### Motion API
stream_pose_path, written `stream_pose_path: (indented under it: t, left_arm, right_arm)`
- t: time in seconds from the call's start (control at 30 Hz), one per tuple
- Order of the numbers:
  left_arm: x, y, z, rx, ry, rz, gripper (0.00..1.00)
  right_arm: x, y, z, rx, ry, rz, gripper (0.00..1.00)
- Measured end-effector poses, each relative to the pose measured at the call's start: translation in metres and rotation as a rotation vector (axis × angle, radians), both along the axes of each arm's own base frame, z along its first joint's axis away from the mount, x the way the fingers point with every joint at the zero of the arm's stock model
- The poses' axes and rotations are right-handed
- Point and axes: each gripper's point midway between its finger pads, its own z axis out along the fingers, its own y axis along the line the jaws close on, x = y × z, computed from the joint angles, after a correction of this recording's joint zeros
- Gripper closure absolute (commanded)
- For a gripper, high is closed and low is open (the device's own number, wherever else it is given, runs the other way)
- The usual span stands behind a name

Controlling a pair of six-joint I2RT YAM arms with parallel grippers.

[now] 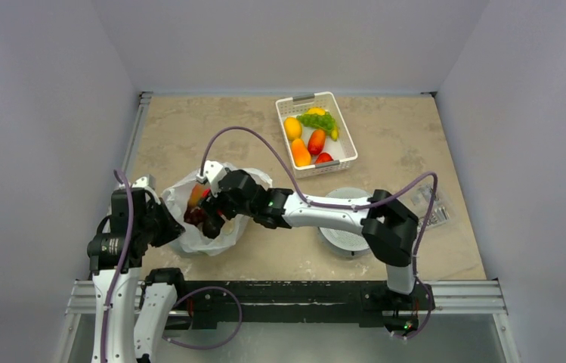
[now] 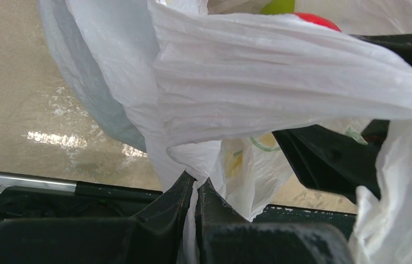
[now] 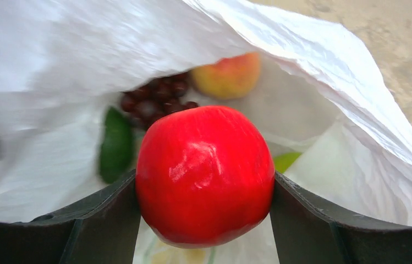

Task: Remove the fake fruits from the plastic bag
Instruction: Take out the fake fruit from the plastic bag, then place the fake fruit in the bin.

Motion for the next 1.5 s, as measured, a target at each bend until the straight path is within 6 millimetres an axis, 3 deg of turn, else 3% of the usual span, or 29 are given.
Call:
stream_pose_path:
  t: [0.23, 0.43, 0.6, 0.73, 0.83, 1.0, 1.17, 1.3, 1.37, 1.5]
  left_arm:
    - [0.007, -0.006, 0.004, -0.025, -0.023, -0.028, 1.0]
    - [0.018, -0.015, 0.009, -0.062, -0.057, -0.073, 1.0]
    - [0.018, -0.017, 0.006, -0.065, -0.061, -0.084, 1.0]
    - [0.015, -0.018, 0.009, -0.054, -0.089, -0.096, 1.0]
    - [0.013, -0.018, 0.012, -0.048, -0.111, -0.093, 1.0]
    - [0.012, -0.016, 0.014, -0.037, -0.128, -0.085, 1.0]
    - [0.011, -0.018, 0.014, -0.035, -0.127, -0.097, 1.0]
    - [0.011, -0.019, 0.013, -0.032, -0.126, -0.1, 1.0]
    - [0.011, -0.018, 0.013, -0.031, -0.125, -0.098, 1.0]
    - [0.011, -0.018, 0.013, -0.03, -0.124, -0.098, 1.0]
  right_arm:
    - [-0.034, 0.012, 0.064, 0.228, 0.144, 0.104, 1.0]
    - [-0.024, 0.009, 0.101, 0.327, 0.181, 0.058, 1.0]
    - [0.021, -0.025, 0.139, 0.408, 0.146, -0.064, 1.0]
    - [0.078, -0.073, 0.165, 0.456, 0.085, -0.213, 1.0]
    - [0.118, -0.112, 0.171, 0.466, 0.05, -0.331, 1.0]
    - [0.174, -0.182, 0.152, 0.402, 0.028, -0.558, 1.0]
    - [0.212, -0.247, 0.111, 0.25, 0.01, -0.788, 1.0]
    - [0.224, -0.281, 0.062, 0.082, 0.031, -0.908, 0.99]
    - [0.226, -0.295, 0.041, 0.01, 0.044, -0.948, 0.94]
    - [0.229, -0.318, 0.012, -0.101, 0.054, -1.012, 0.86]
